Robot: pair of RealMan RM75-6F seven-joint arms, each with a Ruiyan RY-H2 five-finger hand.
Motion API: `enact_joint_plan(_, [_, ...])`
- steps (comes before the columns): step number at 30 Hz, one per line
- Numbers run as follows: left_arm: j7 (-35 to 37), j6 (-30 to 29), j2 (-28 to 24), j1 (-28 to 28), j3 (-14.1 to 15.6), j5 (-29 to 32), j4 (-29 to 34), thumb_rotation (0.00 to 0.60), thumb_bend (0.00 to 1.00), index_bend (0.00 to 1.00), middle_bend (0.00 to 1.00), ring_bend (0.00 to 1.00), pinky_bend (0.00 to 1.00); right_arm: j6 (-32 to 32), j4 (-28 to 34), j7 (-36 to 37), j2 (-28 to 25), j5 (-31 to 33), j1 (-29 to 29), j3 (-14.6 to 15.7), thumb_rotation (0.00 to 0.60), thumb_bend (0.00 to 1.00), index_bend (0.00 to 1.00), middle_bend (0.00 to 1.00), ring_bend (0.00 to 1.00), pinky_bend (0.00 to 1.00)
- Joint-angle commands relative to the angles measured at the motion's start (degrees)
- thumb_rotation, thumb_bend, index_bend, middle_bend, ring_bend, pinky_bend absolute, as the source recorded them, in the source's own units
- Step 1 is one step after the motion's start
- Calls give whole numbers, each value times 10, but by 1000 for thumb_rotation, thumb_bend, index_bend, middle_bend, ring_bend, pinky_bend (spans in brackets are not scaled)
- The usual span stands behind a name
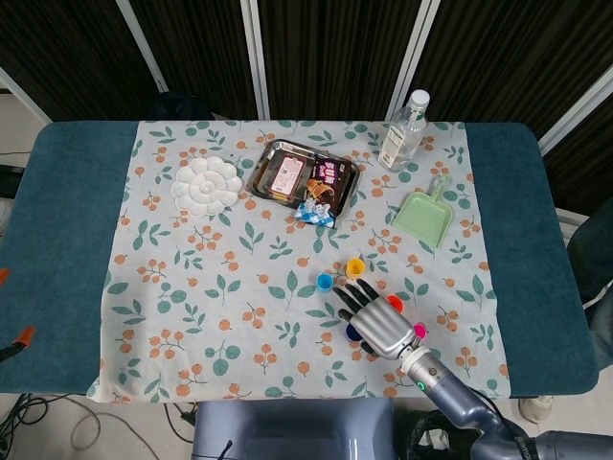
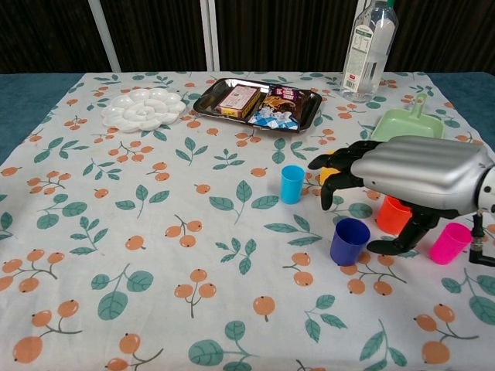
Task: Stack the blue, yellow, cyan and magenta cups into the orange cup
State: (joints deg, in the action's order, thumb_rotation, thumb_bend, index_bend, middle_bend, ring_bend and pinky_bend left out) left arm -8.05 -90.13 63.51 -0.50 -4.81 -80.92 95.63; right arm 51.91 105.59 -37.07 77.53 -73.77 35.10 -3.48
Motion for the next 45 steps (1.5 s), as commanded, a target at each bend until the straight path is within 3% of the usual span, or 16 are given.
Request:
enact_joint_plan(1, [-1, 0, 0, 0, 0, 0, 0, 600, 187, 151, 96, 0, 0, -1, 2, 4, -3, 1, 2, 3, 600, 365, 315, 0, 52, 73])
enact_joint_plan(34, [-3, -1, 1, 1, -2, 3, -1, 600, 187, 154, 96, 0, 0, 11, -37, 24, 21, 11, 16, 21, 600, 366, 441, 0, 52, 76])
enact_joint_plan(45, [-1, -2, 1, 1, -3, 4, -1, 600, 187, 154, 97, 0, 0, 20, -17, 36, 4, 8, 20, 15, 600, 379, 493, 0, 52, 86])
